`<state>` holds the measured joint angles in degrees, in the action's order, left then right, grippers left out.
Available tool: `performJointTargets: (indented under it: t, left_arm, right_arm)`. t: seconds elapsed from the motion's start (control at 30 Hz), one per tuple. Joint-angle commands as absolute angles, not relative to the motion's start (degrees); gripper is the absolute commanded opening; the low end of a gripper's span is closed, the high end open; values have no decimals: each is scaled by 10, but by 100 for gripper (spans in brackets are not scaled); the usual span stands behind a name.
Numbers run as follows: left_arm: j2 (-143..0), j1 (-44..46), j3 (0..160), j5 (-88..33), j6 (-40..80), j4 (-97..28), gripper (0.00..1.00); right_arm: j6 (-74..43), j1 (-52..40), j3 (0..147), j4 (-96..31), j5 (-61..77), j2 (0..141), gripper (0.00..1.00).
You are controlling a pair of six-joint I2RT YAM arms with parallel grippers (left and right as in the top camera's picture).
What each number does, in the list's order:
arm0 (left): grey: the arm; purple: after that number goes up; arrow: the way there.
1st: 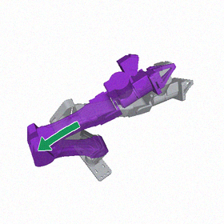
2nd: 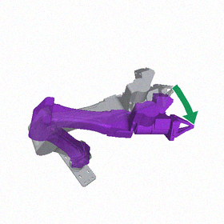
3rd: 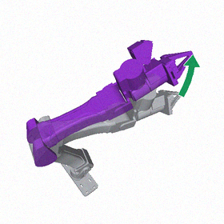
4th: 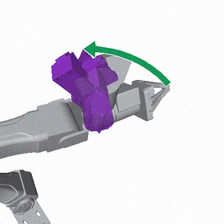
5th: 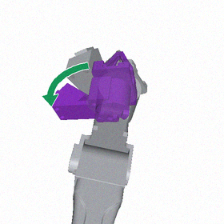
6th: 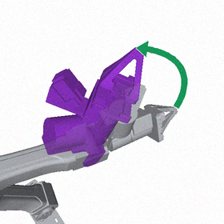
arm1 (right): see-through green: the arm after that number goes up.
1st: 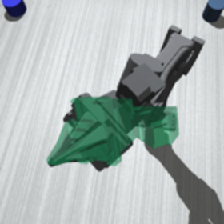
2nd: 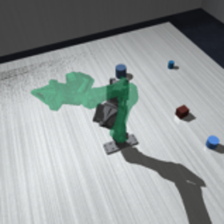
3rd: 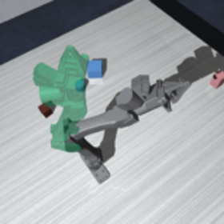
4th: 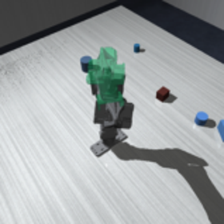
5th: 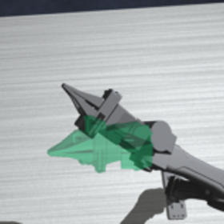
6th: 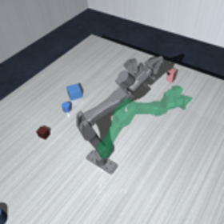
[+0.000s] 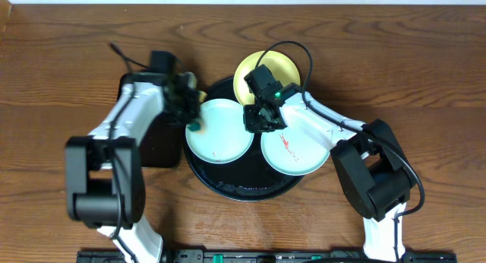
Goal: Clean dirty plates on tray and stack at the side
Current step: 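Scrub the pale green plate with the sponge while right gripper holds it, then return the sponge with left gripper to the black rectangular tray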
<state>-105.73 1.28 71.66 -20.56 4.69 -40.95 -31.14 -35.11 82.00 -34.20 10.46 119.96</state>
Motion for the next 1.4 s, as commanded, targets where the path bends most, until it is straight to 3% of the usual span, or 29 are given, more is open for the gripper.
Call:
performJointTargets:
  t: [0.0, 0.2, 0.77, 1.37]
  left_arm:
    - [-999, -34, 735, -119, 53, -430, 8]
    - [-981, -103, 732, -16, 139, -452, 8]
    - [-1048, -131, 714, -28, 180, -449, 8]
    - [-1077, -131, 696, -41, 181, -440, 8]
  right_arm:
    - [-306, -353, 824, -340, 100, 1209, 20]
    - [-306, -353, 824, -340, 100, 1209, 21]
    - [-306, -353, 824, -340, 100, 1209, 23]
    - [-306, -353, 824, -338, 100, 1209, 39]
